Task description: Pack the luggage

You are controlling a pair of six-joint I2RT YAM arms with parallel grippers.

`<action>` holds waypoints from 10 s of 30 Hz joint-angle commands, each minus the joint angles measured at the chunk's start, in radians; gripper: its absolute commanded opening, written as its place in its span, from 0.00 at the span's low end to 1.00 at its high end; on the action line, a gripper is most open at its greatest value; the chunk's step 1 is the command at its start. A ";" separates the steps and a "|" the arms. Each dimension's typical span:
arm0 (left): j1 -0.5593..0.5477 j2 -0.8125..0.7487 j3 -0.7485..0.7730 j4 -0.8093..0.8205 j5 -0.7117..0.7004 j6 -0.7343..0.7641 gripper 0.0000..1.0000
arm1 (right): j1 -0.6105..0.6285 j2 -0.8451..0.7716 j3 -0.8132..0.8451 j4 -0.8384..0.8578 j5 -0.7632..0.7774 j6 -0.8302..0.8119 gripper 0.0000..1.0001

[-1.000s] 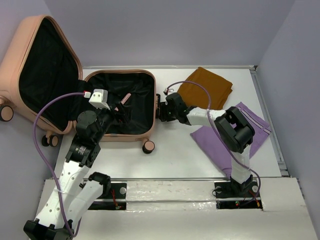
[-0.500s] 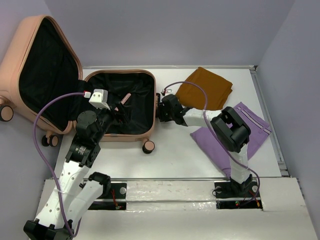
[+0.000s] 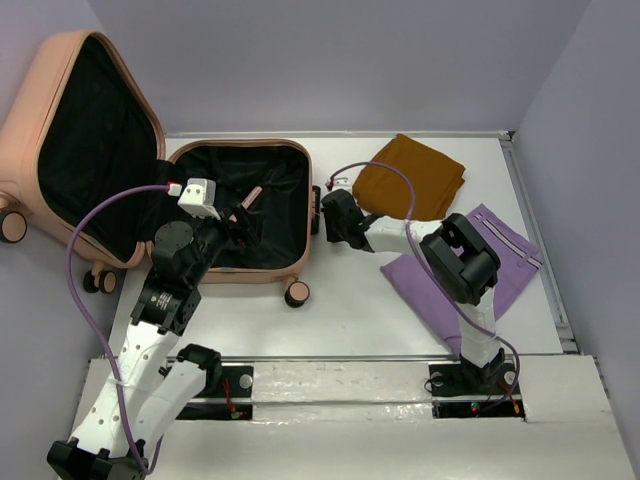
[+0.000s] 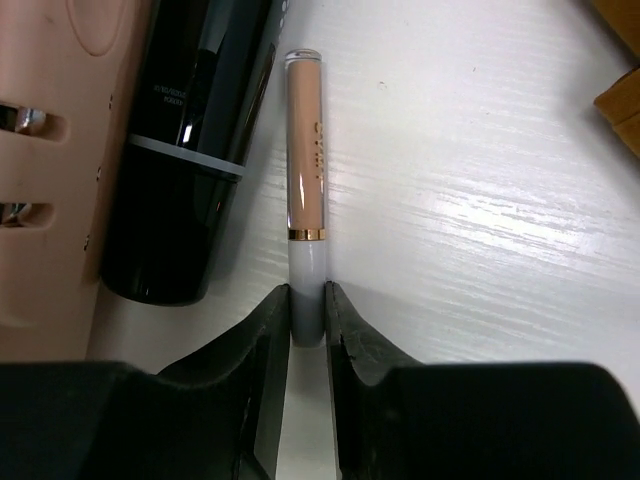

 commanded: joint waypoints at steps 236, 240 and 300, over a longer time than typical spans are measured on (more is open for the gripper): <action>-0.610 1.487 0.567 0.270 0.346 -0.047 0.06 | -1.290 -0.839 -0.786 -0.155 -0.279 0.238 0.99; -0.610 1.486 0.569 0.271 0.349 -0.046 0.06 | -1.290 -0.750 -0.783 -0.140 -0.342 0.267 0.94; -0.521 1.062 0.478 0.377 0.406 -0.181 0.06 | -1.107 -1.230 -0.666 0.049 -0.792 0.326 0.07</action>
